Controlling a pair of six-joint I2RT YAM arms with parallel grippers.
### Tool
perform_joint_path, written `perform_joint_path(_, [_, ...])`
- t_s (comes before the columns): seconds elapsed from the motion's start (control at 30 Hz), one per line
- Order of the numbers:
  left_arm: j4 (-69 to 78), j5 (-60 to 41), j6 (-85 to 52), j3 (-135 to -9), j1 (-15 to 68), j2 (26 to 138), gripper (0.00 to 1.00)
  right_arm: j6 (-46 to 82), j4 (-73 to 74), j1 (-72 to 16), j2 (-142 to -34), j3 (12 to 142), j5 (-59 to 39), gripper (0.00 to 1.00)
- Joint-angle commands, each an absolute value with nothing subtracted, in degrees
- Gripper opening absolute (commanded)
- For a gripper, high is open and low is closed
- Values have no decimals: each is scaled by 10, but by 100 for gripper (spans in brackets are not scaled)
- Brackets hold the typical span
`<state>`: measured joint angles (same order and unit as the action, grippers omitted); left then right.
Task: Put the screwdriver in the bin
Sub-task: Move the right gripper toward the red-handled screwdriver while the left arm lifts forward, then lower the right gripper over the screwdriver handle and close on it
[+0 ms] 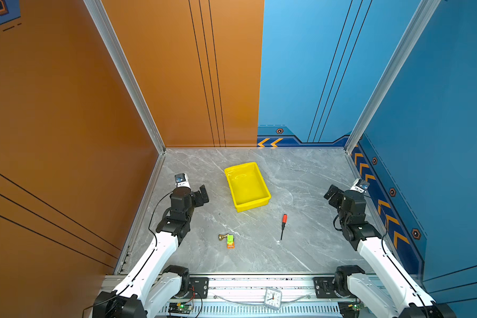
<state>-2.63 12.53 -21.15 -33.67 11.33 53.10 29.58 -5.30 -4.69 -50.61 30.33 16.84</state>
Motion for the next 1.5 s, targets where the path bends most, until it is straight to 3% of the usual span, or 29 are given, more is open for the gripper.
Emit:
perform_joint_path(0.0, [-176,99,-293,-374,154,535,98,363,-217,-65,-523,334,94,100])
perform_joint_path(0.3, [-256,86,-348,-403,260,546,98,403,-317,-182,-619,400,103,100])
perform_joint_path(0.57, [-280,73,-353,-399,313,562,98,421,-271,-299,-716,422,91,100])
perform_joint_path(0.97, [-280,91,-358,-398,363,584,98,402,-224,-344,-814,447,75,95])
perform_joint_path(1.03, [-279,91,-357,-397,366,585,98,401,-221,-349,-830,455,75,93])
perform_joint_path(1.27, [-279,89,-351,-398,367,588,98,400,-219,-371,-880,481,80,72])
perform_joint_path(1.47, [-283,90,-350,-395,368,589,98,400,-224,-382,-903,491,86,64])
